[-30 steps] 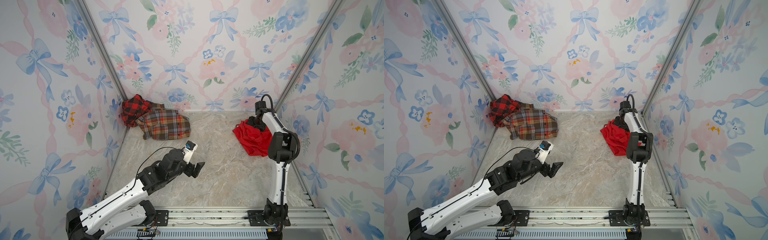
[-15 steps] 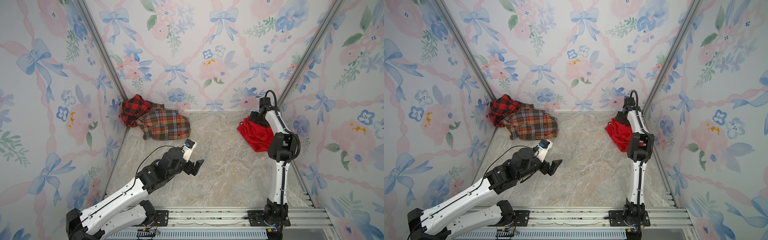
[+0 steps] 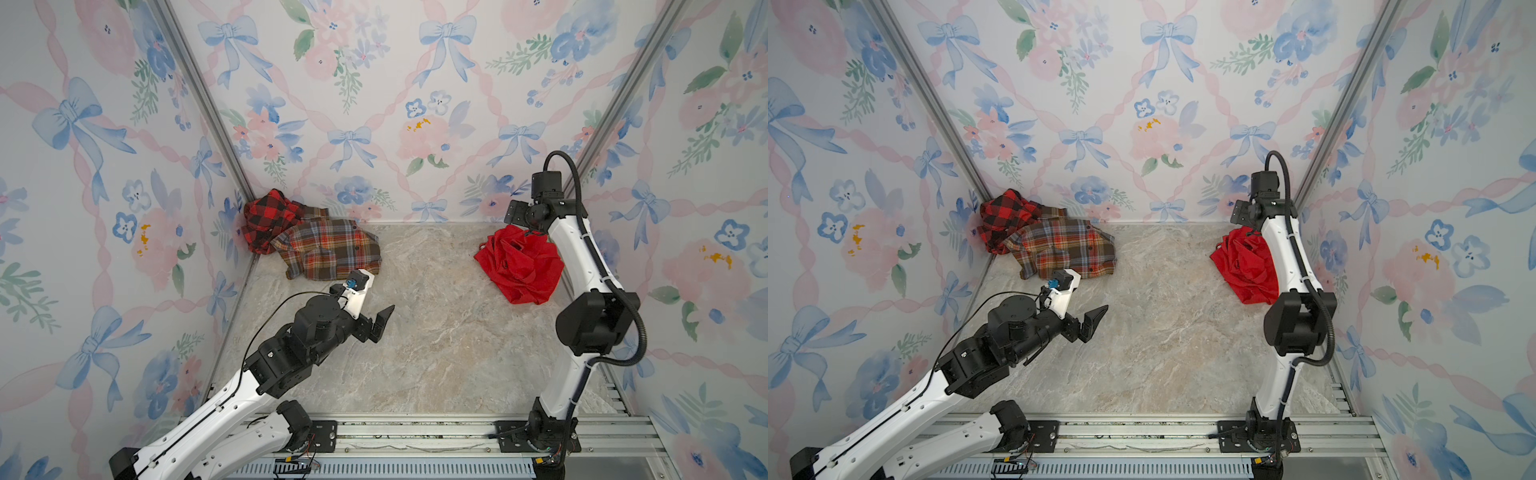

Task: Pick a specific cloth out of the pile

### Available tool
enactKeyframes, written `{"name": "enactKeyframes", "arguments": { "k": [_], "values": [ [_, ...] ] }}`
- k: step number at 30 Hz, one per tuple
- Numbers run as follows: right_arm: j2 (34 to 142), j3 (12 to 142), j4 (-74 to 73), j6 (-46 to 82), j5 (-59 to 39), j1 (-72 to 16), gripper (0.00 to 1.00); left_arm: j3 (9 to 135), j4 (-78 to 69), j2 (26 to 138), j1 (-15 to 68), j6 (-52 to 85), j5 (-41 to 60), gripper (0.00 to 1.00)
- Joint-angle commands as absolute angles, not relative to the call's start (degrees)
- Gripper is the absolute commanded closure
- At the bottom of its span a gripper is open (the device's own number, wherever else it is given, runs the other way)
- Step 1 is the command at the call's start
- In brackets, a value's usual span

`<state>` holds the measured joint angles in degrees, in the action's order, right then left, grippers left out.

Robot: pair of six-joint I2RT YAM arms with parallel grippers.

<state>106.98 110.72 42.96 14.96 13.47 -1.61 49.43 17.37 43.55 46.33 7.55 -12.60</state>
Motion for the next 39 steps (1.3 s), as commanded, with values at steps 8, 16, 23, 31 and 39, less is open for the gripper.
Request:
{"name": "enactKeyframes", "arguments": {
  "k": [8, 16, 23, 31, 39],
  "values": [
    [49.67, 40.56, 1.97, 13.32, 12.93, -8.43, 0.03, 11.7, -41.11, 36.61, 40.02, -9.79, -61.77, 0.02],
    [33.56, 23.23, 8.66, 6.99, 19.39, -9.05, 0.03, 3.85, -44.19, 47.7, 13.87, 5.27, -37.64, 0.02],
    [35.78, 10.38, -8.21, 2.3, 19.99, -8.59, 0.03, 6.11, -56.7, 67.3, 1.07, 8.81, -18.48, 0.02],
    [66.02, 14.85, -38.95, 1.31, 7.83, -4.68, 0.03, 10.48, -73.32, 88.21, 2.08, 3.17, -10.59, 0.02],
    [89.99, 19.21, -60.69, -2.34, 8.22, -5.22, 0.03, 12.98, -72.04, 90.19, 4.76, 1.71, -16.86, 0.02]
  ]
}}
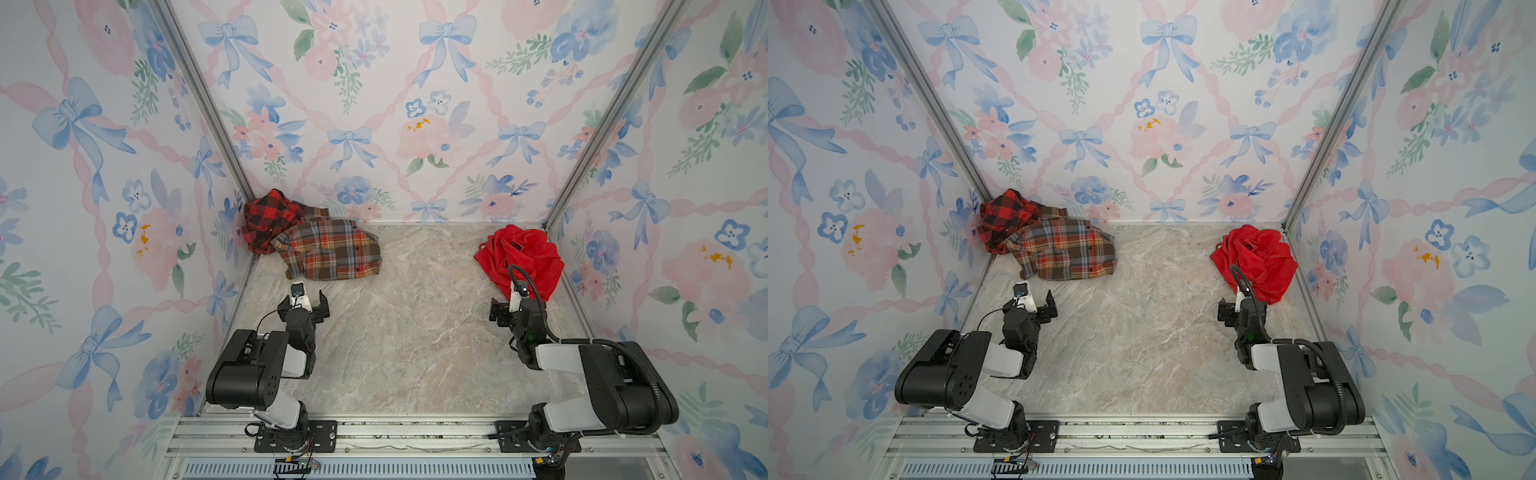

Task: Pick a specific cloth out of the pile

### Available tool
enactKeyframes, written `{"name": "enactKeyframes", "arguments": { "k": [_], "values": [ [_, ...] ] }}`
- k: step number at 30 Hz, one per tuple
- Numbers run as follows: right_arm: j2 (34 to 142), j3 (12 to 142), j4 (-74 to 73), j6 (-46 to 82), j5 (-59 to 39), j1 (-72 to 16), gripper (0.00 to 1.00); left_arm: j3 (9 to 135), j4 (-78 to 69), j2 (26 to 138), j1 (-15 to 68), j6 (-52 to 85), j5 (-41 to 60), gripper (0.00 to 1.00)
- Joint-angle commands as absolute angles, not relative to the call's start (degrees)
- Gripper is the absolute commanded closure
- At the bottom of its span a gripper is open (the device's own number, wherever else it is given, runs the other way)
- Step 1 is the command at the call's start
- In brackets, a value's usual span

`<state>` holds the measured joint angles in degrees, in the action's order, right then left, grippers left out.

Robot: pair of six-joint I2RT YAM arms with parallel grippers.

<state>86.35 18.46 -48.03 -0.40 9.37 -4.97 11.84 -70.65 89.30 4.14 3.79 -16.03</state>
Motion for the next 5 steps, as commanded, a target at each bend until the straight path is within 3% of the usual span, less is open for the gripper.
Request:
{"name": "enactKeyframes", "arguments": {
  "k": [1, 2, 5],
  "values": [
    [88.76, 20.14, -56.48, -2.25, 8.23, -5.1, 0.03, 12.88, -72.05, 90.22, 4.69, 1.69, -16.72, 0.02],
    [87.75, 22.3, -50.78, -1.86, 8.4, -4.93, 0.03, 13.04, -71.73, 90.14, 4.58, 1.83, -16.29, 0.02],
    [89.07, 21.89, -53.77, -0.97, 7.48, -3.99, 0.03, 12.97, -71.68, 90.03, 4.13, 1.94, -15.24, 0.02]
  ]
}}
